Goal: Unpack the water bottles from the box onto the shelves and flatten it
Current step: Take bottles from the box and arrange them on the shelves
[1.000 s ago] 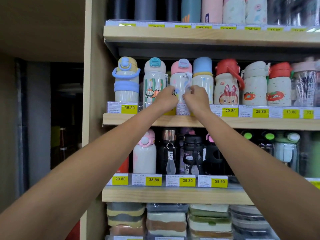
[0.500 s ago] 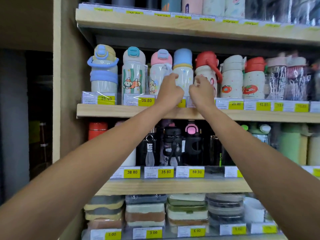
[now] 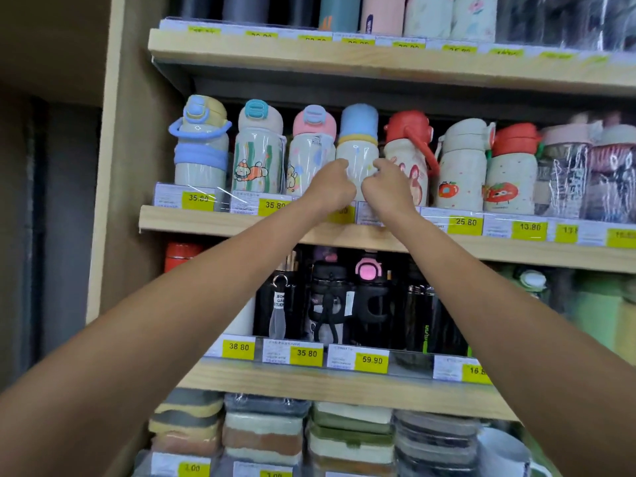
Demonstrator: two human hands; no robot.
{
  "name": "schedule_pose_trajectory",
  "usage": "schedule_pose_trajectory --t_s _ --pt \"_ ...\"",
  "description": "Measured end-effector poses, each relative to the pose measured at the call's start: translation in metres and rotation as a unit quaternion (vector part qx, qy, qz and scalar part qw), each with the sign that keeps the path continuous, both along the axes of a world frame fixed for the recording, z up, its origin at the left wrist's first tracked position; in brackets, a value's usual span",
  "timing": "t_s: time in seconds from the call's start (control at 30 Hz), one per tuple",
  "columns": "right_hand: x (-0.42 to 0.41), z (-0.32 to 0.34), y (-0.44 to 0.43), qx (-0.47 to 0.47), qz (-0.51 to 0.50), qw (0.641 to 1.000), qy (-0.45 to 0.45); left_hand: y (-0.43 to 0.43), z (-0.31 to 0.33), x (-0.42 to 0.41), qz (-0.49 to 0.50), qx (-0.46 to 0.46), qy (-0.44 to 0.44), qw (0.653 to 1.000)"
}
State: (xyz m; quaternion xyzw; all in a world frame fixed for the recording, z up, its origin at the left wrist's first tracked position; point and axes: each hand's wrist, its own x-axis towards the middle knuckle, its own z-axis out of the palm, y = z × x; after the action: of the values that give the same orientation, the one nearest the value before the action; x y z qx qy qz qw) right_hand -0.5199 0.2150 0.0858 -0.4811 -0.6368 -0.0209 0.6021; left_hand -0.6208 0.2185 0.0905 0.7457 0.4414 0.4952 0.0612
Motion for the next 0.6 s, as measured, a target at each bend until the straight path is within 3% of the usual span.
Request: schedule_pose_trajectory --t_s 0.23,0.6 --pt "-0.0065 -0.0035 0.0067 0.016 0.018 1.0 0.011 0.0007 0.0024 -0.0025 -0.029 -0.04 -0.036 0.998" --pt "-0.0099 -0.0011 0.0062 0.007 -0.009 1.0 0.014 0.0033 0.0032 -0.0068 -0.073 -0.018 -0.031 0.997"
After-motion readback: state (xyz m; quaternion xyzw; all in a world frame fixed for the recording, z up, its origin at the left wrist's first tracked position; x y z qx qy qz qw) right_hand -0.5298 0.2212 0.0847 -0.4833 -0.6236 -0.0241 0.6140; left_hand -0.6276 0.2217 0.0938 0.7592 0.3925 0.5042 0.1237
